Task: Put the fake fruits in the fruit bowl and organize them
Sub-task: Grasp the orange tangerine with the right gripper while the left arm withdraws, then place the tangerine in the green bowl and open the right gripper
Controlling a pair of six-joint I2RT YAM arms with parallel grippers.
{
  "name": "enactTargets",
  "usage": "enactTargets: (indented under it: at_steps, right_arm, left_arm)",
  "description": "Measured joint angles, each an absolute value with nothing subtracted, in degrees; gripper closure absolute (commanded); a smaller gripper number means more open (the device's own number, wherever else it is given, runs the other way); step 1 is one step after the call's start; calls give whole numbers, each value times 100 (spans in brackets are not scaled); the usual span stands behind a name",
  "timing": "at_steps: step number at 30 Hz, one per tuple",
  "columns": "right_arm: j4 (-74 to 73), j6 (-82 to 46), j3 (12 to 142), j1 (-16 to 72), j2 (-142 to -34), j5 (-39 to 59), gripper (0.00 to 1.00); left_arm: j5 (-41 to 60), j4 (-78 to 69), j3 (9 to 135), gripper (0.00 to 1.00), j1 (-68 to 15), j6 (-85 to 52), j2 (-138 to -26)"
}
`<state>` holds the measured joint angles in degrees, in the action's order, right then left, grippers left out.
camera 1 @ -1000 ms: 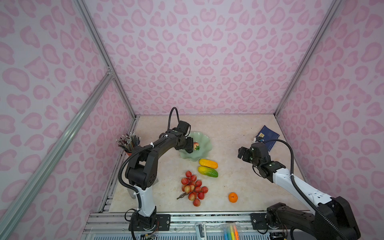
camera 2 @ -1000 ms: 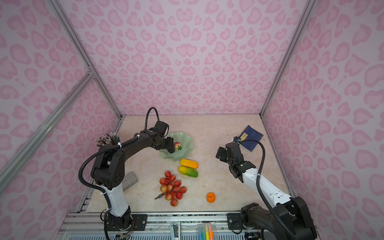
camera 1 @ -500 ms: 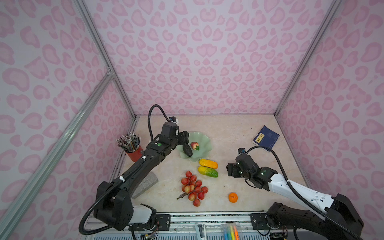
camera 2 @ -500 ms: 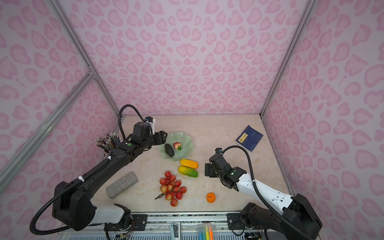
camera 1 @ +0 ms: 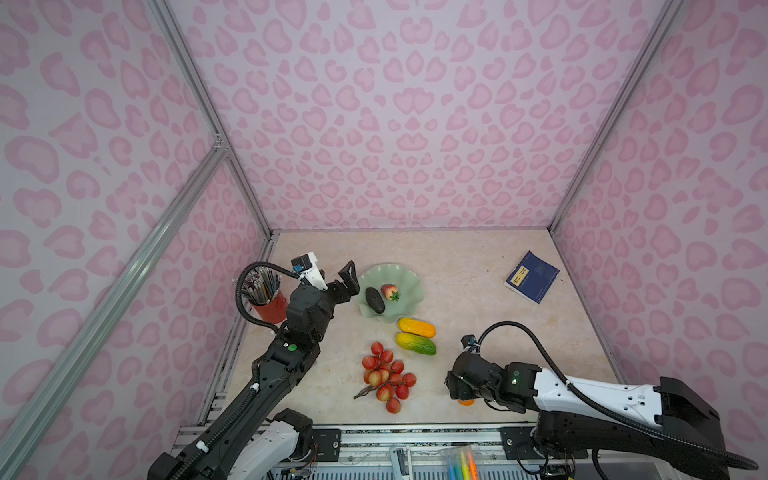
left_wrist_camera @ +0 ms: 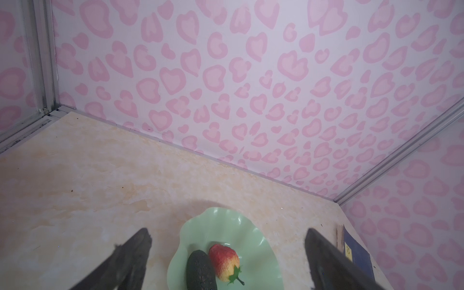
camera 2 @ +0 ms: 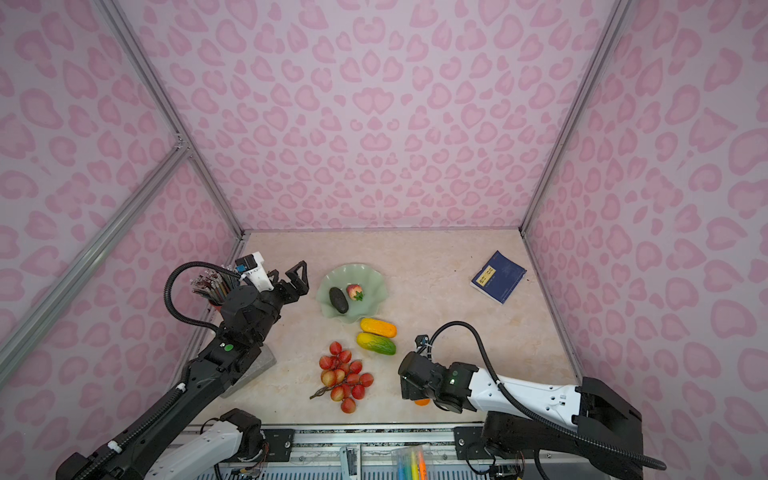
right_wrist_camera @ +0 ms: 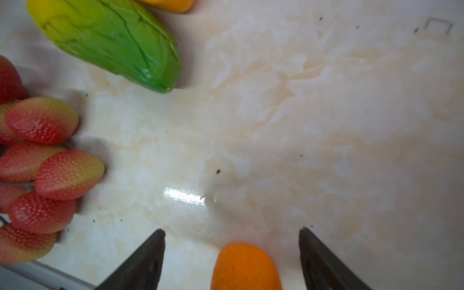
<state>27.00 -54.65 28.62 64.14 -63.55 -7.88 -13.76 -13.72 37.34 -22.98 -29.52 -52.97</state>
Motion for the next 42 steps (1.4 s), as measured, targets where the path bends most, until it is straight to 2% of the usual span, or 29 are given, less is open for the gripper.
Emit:
enactTargets:
  at_steps: [5, 9, 11, 18, 24, 28, 33, 42]
  right_arm:
    - [2644, -5841, 2840, 6737, -6740, -794, 28]
    - [2628, -6001, 2882, 6976, -6958, -849, 49]
    - [2637, -6051, 2928, 6995, -7022, -904, 56]
    - [2766, -5717, 3763, 6834, -7074, -1632, 60]
    - [2224, -4609, 4746, 5870, -7533, -2108, 60]
    - [1555, -3824, 5583, 5354, -8364, -2115, 60]
    - [1192, -3063, 6895, 4672, -9745, -1490, 60]
    - [1398, -2224, 8892, 4324, -11824, -733, 59]
  left_arm:
    - [-1417, -1332, 3697, 2, -2300, -3041, -5297]
    - [-1431, -1315, 3680, 2, -2300, -3065, -5297]
    - [-1435, -1308, 3680, 2, -2300, -3085, -5297]
    - [-1645, -1177, 3605, 2, -2300, -3162, -5201]
    - [-1737, -987, 3496, 2, -2300, -3306, -5022]
    - [-1737, -814, 3389, 2, -2305, -3444, -4893]
    - [-1721, -456, 3367, 2, -2305, -3590, -4703]
    - [-1584, 75, 3192, 2, -2305, -3776, -4414]
